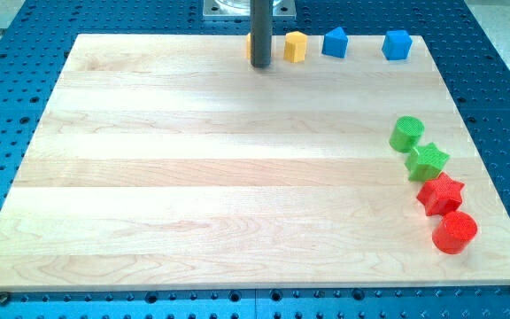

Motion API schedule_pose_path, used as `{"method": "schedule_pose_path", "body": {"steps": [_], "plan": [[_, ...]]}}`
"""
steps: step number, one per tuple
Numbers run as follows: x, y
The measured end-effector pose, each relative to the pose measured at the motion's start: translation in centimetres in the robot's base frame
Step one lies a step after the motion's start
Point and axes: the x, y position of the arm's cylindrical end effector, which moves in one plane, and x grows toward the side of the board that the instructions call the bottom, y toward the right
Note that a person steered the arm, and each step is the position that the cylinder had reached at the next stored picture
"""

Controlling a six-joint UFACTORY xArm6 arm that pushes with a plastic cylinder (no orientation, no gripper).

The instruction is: Slightly push the cube towards the triangle

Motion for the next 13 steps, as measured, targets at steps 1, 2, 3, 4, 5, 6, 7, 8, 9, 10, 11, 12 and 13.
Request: {"method": "schedule_pose_path", "body": {"steps": [1,2,3,4,5,6,7,8,9,10,11,12,13], "plan": [[1.9,4.1],[5.4,12.7],[3.6,22.1],[0.3,26.4],[-0.9,22.9],[-1.2,24.0],[-2.7,24.1],[-3.3,24.1],[-3.7,29.0],[-5.8,28.4],[-5.8,25.0],[-4.3,22.0],[-1.5,24.7]]}}
